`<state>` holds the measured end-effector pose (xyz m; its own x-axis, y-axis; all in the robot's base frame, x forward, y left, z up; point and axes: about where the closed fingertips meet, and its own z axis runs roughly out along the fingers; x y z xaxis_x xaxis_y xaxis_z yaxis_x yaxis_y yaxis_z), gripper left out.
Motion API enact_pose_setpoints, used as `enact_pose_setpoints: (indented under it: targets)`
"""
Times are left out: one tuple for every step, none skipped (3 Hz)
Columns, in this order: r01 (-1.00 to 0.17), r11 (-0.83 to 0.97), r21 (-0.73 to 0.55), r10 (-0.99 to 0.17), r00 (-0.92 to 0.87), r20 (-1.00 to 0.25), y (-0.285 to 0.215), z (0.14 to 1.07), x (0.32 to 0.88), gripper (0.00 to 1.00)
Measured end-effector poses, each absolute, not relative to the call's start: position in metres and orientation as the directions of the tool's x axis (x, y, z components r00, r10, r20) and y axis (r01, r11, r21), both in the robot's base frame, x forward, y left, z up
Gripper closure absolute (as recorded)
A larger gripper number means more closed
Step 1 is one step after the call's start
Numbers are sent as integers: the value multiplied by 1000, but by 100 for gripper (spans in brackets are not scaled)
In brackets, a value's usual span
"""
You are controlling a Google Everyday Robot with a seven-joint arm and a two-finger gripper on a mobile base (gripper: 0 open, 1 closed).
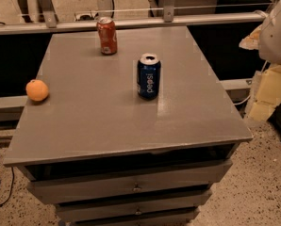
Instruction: Move orange near pepsi can
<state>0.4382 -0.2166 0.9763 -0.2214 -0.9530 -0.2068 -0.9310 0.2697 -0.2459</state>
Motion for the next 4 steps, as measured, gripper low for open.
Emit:
enact_pose_setpoints:
  targets:
    - [-931, 270, -246, -953, -221, -207, -217, 976, 438, 0]
    - [-941, 216, -261, -950, -142, -277, -182, 973, 459, 0]
    - [-945, 111, -307, -920, 19, -391, -117, 978, 491, 0]
    - [-937, 16, -350, -841, 176, -512, -35, 987, 508, 0]
